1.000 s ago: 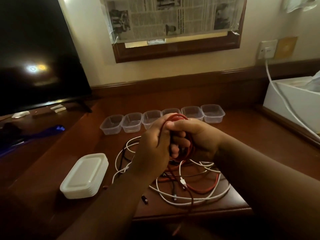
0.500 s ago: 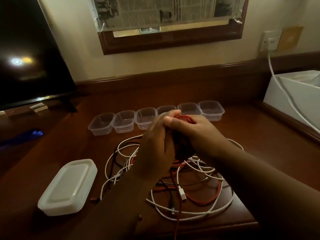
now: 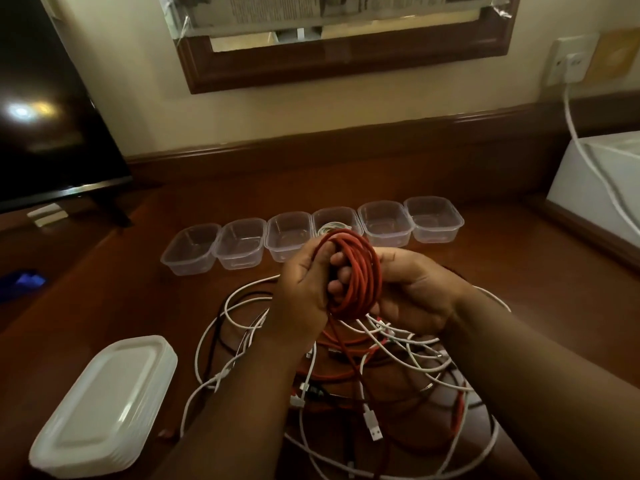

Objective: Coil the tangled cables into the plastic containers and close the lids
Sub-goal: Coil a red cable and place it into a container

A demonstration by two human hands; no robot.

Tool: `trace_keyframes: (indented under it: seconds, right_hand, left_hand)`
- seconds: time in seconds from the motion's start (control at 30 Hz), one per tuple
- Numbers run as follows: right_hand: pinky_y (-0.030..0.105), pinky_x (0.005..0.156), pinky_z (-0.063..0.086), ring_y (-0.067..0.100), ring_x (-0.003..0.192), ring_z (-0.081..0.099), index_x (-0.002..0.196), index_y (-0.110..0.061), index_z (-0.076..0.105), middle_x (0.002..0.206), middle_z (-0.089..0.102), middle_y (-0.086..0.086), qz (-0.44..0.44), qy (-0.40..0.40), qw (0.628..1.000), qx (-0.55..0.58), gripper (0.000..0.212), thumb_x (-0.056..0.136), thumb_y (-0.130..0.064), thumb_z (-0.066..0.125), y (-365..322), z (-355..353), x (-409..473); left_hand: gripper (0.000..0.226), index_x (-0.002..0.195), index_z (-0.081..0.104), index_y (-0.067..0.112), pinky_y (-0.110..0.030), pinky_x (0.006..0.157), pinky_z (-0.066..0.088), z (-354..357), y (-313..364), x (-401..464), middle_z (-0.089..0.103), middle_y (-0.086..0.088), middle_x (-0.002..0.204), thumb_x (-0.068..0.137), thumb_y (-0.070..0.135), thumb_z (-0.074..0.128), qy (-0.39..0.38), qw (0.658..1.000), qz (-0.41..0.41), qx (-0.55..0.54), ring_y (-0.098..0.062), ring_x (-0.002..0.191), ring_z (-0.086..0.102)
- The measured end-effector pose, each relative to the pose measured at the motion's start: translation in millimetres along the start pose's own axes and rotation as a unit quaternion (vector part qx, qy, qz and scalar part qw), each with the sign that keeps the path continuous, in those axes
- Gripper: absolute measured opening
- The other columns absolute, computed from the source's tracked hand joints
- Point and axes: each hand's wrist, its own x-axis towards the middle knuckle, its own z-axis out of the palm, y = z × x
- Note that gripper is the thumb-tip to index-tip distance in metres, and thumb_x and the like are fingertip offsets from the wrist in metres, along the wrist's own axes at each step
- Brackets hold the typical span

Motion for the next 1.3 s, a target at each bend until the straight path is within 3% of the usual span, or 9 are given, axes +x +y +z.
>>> trace_keyframes:
  seconds: [0.1,0.27,0.4,0.63,0.8,0.87,1.0,1.13,1.3]
  right_hand:
    - [0.03,0.074,0.059,0.024,0.088,0.072,0.102,-0.003,0.072,0.095,0.072,0.015,-0.005,0.046,0.996,-0.083,0.026,0.092,0.002,0.048,0,-10,9]
    - [0.034,0.082,0.055,0.024,0.089,0.069,0.097,-0.011,0.073,0.093,0.071,0.013,-0.035,0.06,0.978,-0.198,0.017,0.091,-0.009,0.057,7,-25,22]
    - [0.035,0.083,0.056,0.026,0.089,0.069,0.098,-0.015,0.075,0.095,0.073,0.012,-0.06,0.066,0.966,-0.245,0.017,0.092,-0.017,0.059,16,-30,27]
    - [0.022,0.077,0.053,0.008,0.087,0.069,0.1,-0.029,0.07,0.093,0.072,-0.009,-0.112,0.154,0.84,-0.508,0.023,0.093,-0.007,0.063,20,-47,25]
    - [0.033,0.075,0.052,0.026,0.084,0.064,0.105,-0.009,0.074,0.096,0.071,0.012,-0.026,0.108,0.968,-0.224,0.041,0.079,-0.013,0.043,15,-44,12]
    - [0.047,0.085,0.049,0.03,0.09,0.064,0.11,-0.007,0.07,0.1,0.069,0.015,-0.009,0.109,0.965,-0.237,0.041,0.083,-0.029,0.048,15,-40,10]
    - [0.037,0.082,0.06,0.012,0.087,0.071,0.108,-0.025,0.064,0.091,0.072,-0.003,-0.015,0.183,0.905,-0.384,0.037,0.083,-0.051,0.056,28,-18,12]
    - [0.026,0.062,0.052,0.012,0.062,0.057,0.101,-0.006,0.062,0.068,0.059,0.001,-0.037,0.159,0.984,-0.078,0.03,0.082,-0.029,0.058,34,-8,16]
    - [0.029,0.061,0.045,0.011,0.057,0.051,0.12,-0.014,0.06,0.073,0.057,0.002,-0.1,0.208,0.973,0.015,0.042,0.082,-0.029,0.068,48,-13,23]
  left_hand:
    - [0.026,0.1,0.069,0.032,-0.024,0.077,0.053,-3,-11,6,0.074,0.009,0.087,0.09,0.041,0.047,0.002,1.0,-0.016,-0.003,-0.008,0.086,0.07]
    - [0.022,0.107,0.064,0.034,-0.025,0.09,0.052,-12,-21,15,0.073,0.015,0.102,0.099,0.034,0.043,-0.014,0.999,-0.01,0.045,-0.005,0.104,0.067]
    - [0.028,0.116,0.064,0.025,-0.039,0.101,0.05,-14,-36,18,0.073,0.002,0.112,0.101,0.037,0.044,-0.001,0.999,-0.026,0.028,-0.013,0.111,0.067]
    - [0.022,0.11,0.065,0.033,-0.037,0.096,0.052,-13,-48,18,0.073,0.007,0.109,0.102,0.033,0.044,-0.019,0.997,-0.014,0.074,-0.012,0.108,0.068]
    - [0.025,0.112,0.061,0.038,-0.018,0.09,0.05,-16,-45,13,0.07,0.018,0.102,0.1,0.033,0.04,-0.006,0.978,0.06,0.199,0.002,0.104,0.064]
    - [0.029,0.12,0.062,0.03,-0.011,0.089,0.046,-18,-47,11,0.068,0.021,0.106,0.1,0.03,0.041,-0.006,0.96,0.099,0.261,0.005,0.108,0.061]
    - [0.035,0.13,0.058,0.024,-0.012,0.093,0.046,-17,-49,6,0.061,0.021,0.115,0.102,0.034,0.039,-0.01,0.94,0.134,0.313,0.005,0.115,0.056]
    - [0.027,0.122,0.056,0.036,-0.015,0.092,0.047,-12,-45,4,0.065,0.023,0.112,0.101,0.032,0.04,0.022,0.967,0.1,0.234,0.005,0.112,0.059]
    - [0.025,0.117,0.059,0.04,-0.023,0.089,0.051,0,-48,5,0.068,0.021,0.106,0.105,0.032,0.039,0.057,0.977,0.027,0.205,0.005,0.104,0.062]
